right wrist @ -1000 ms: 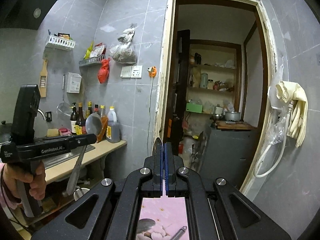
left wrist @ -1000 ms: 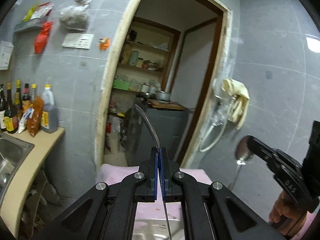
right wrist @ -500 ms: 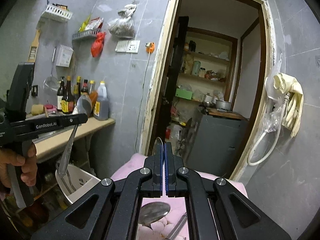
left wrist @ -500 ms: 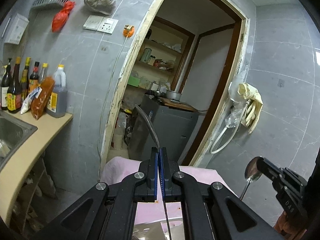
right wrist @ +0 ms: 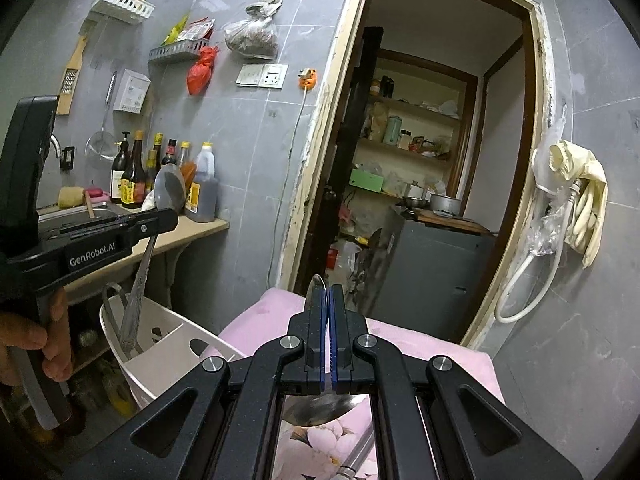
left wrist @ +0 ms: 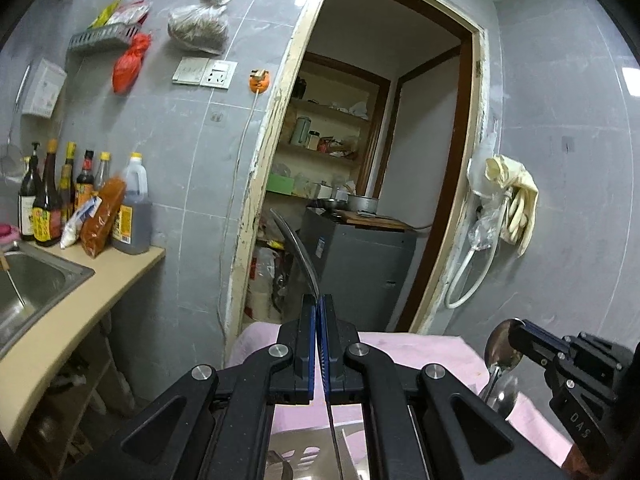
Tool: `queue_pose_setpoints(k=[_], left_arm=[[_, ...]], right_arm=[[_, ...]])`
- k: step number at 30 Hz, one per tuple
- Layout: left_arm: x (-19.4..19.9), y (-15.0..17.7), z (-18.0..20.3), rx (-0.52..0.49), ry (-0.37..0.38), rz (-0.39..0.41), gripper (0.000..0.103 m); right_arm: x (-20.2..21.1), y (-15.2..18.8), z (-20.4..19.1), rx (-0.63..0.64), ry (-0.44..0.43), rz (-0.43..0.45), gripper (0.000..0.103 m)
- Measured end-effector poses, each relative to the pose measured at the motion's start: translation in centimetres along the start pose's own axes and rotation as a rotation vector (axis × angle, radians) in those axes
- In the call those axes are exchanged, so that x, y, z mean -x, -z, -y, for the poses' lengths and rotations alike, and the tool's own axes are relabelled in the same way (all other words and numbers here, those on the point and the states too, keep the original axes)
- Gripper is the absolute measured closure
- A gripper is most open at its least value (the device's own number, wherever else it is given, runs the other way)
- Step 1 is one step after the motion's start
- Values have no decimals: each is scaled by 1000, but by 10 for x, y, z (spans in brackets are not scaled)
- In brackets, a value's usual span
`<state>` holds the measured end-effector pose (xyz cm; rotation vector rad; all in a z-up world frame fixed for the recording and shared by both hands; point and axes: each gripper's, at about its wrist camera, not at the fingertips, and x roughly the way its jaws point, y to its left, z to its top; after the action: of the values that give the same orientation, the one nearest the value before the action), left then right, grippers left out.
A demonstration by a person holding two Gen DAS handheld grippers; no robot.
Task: Organize utensils
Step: 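Lower the spoon into the white caddy and open the right gripper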
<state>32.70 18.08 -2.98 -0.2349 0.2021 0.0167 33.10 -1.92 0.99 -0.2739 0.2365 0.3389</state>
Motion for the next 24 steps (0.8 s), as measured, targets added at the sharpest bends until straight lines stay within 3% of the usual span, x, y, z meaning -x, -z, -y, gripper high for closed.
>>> queue_pose_setpoints(k=[14,16,18,19,22,24], left_arm=[[4,10,2,-36,-31,-109,98],[4,11,1,-33,-40,-136,88],[8,10,1,-21,-60,-149,49],[11,10,0,-16,-76,-139,43],[21,5,3,-17,-94,-118,42],[25,0,6,-13,-108,-127,42]], right_arm=[[-4,13,3,-45,-85,-27,100],[-3,14,6,-57,-96,-35,99],[0,15,9,-73,-105,-37,96],[2,15,12,-82,-111,-37,94],[8,12,19,-110,-114,-37,89],[17,8,29,-136,-102,-21,79]])
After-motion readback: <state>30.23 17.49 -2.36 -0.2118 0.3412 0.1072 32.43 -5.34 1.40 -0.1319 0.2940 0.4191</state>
